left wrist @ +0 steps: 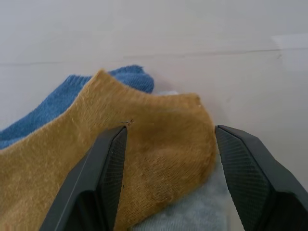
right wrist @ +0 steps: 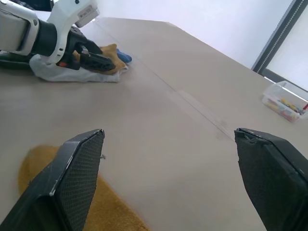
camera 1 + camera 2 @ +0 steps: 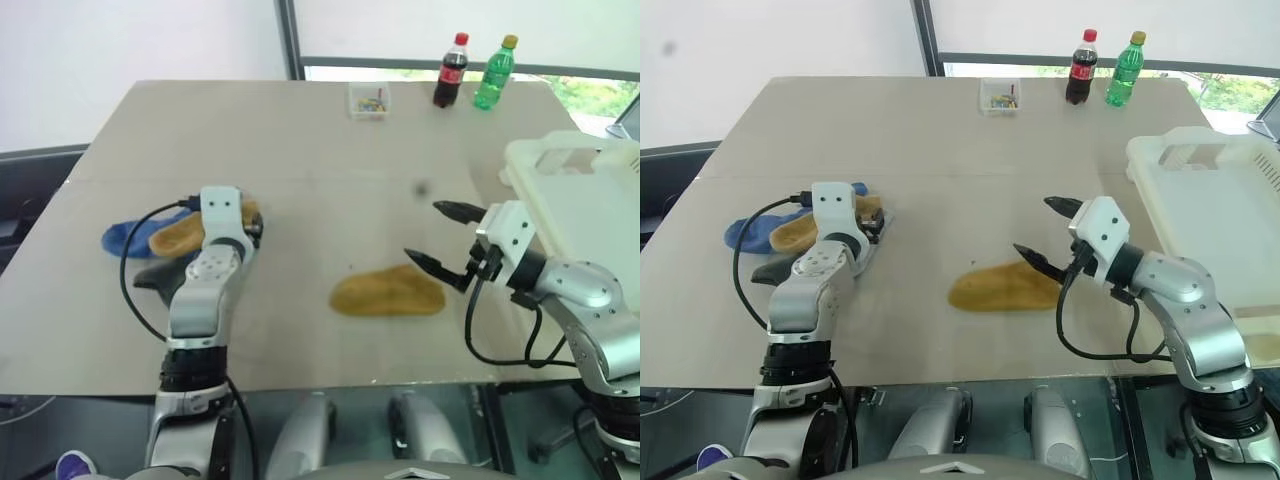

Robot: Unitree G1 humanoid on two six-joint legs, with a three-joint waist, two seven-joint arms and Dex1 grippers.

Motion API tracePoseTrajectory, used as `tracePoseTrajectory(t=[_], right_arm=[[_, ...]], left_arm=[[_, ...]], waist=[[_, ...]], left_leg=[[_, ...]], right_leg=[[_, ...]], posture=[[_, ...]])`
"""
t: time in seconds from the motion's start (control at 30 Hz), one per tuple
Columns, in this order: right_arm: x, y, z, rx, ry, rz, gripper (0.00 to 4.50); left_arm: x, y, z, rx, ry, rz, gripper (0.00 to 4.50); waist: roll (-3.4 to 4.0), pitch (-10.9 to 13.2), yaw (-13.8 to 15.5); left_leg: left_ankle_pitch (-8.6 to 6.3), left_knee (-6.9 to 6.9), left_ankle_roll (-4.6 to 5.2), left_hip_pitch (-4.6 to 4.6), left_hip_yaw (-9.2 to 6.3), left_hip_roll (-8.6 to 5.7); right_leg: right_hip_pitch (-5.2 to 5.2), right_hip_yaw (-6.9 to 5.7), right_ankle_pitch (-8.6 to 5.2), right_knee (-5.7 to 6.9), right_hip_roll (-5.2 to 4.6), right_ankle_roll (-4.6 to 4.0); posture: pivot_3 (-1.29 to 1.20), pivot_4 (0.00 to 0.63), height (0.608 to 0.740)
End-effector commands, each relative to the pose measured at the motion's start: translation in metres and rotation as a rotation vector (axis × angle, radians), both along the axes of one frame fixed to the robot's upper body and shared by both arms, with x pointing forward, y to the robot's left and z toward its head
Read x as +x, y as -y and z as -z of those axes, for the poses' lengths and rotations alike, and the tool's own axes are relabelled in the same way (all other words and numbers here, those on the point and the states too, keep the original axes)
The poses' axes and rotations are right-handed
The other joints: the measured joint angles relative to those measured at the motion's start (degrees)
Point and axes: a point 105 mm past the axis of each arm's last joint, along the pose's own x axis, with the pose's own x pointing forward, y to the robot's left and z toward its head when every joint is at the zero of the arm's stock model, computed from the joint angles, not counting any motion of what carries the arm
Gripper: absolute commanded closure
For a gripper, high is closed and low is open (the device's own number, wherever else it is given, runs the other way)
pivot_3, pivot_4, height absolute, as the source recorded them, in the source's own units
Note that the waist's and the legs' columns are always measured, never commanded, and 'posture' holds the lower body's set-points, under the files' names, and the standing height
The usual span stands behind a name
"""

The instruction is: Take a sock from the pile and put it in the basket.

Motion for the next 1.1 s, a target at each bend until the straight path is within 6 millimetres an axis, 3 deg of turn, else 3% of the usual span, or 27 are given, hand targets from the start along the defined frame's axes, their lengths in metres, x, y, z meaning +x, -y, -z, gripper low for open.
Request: tracePoseTrajectory(t=[0.03, 0.23, 0.53, 0.83, 1.07, 1.1], right_arm=[[-0.002, -0.003, -0.009, 0.008, 0.05, -0.007, 0.0], [-0.004, -0.003, -0.008, 0.006, 0.048, 0.001, 0.0], [-0.004, -0.003, -0.008, 0.007, 0.046, 0.006, 0.0], [-0.002, -0.003, -0.007, 0.013, 0.05, 0.001, 0.0], [-0.001, -0.004, -0.006, 0.008, 0.06, 0.001, 0.0], [-0.001, -0.004, -0.006, 0.008, 0.061, 0.003, 0.0]], left_arm=[[0.008, -0.001, -0.013, -0.009, 0.054, -0.021, 1.97], [0.011, 0.0, -0.008, -0.03, 0.04, -0.014, 4.47], [0.001, -0.003, -0.02, -0.053, 0.102, 0.005, 4.47], [0.009, 0.005, -0.028, -0.001, 0.121, -0.058, 0.32], [0.028, 0.012, -0.023, -0.015, 0.102, -0.116, 0.32], [0.03, 0.013, -0.021, -0.021, 0.098, -0.119, 0.86]], waist=[[0.0, 0.0, 0.0], [0.0, 0.0, -0.1], [0.0, 0.0, -0.1], [0.0, 0.0, 0.1], [-0.01, 0.0, 0.1], [-0.02, 0.0, 0.1]], left_leg=[[0.0, 0.0, 0.0, 0.0, 0.0, 0.0], [0.0, 0.01, 0.0, 0.0, 0.01, -0.02], [0.0, 0.0, 0.0, 0.0, 0.0, -0.01], [0.0, 0.02, 0.0, 0.0, 0.0, -0.03], [0.0, 0.02, 0.0, -0.01, 0.0, -0.07], [0.0, 0.02, 0.0, -0.01, 0.0, -0.08]], right_leg=[[0.0, 0.0, 0.0, 0.0, 0.0, 0.0], [0.0, 0.01, 0.0, 0.0, -0.02, 0.0], [0.0, 0.01, 0.0, 0.0, -0.02, 0.0], [0.0, 0.0, 0.01, 0.01, -0.02, 0.0], [0.01, -0.01, 0.01, 0.02, -0.02, 0.01], [0.01, 0.0, 0.01, 0.02, -0.03, 0.01]], posture=[[0.0, 0.15, 0.74], [0.0, 0.15, 0.74], [0.0, 0.15, 0.74], [0.0, 0.15, 0.74], [0.0, 0.15, 0.74], [0.0, 0.15, 0.74]])
